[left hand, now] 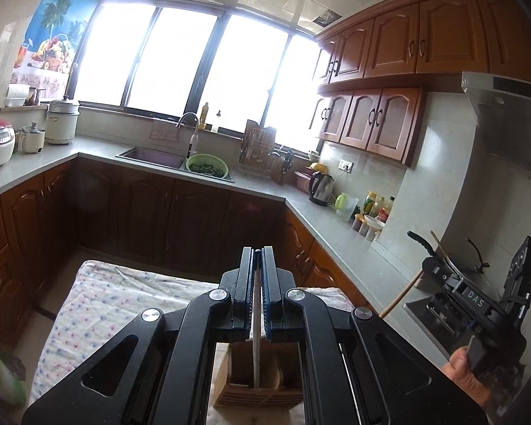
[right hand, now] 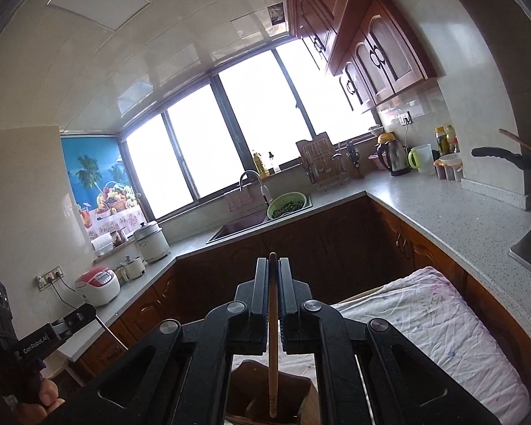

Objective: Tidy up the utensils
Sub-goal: 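Lower the chopsticks into the caddy slot and open the left gripper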

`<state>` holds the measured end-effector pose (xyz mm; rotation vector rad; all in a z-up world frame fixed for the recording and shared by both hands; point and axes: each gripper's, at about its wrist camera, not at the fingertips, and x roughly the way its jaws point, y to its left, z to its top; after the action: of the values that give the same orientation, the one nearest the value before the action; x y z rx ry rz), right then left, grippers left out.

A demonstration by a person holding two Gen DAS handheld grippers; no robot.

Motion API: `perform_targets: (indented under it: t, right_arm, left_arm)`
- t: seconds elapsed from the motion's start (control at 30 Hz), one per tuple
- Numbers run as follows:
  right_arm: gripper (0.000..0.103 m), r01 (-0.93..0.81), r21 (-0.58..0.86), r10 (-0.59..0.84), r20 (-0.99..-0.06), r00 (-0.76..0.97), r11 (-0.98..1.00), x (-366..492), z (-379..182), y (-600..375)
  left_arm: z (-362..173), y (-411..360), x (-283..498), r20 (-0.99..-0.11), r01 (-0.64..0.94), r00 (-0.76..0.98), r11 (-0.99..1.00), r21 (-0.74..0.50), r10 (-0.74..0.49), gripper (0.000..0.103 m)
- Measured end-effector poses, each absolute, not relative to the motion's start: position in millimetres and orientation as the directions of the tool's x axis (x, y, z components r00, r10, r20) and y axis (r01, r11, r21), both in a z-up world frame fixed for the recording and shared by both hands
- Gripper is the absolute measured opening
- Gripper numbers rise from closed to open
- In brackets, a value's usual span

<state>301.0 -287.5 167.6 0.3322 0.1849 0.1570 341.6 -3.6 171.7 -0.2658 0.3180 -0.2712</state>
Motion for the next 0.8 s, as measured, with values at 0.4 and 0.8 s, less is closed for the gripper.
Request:
perform_targets:
  t: [0.4,0.8]
  right_arm:
    - [0.004,-0.054,0.394,0.132,-0.172,0.976,0.917,342.8,92.5,-293.1]
    - [0.005,-0.045,0.397,0.144,-0.223,0.964,0.917,353.3,59.7,-287.6]
  left_arm:
    - [93.5,-18.1,394.3,-0.336,0.133,0.904,0.921,-0.365,-0.264,0.003]
    - [64.9,-18.8,404.1,-0.39,0.121,0.884,0.93,-0.347,-0.26,0.004]
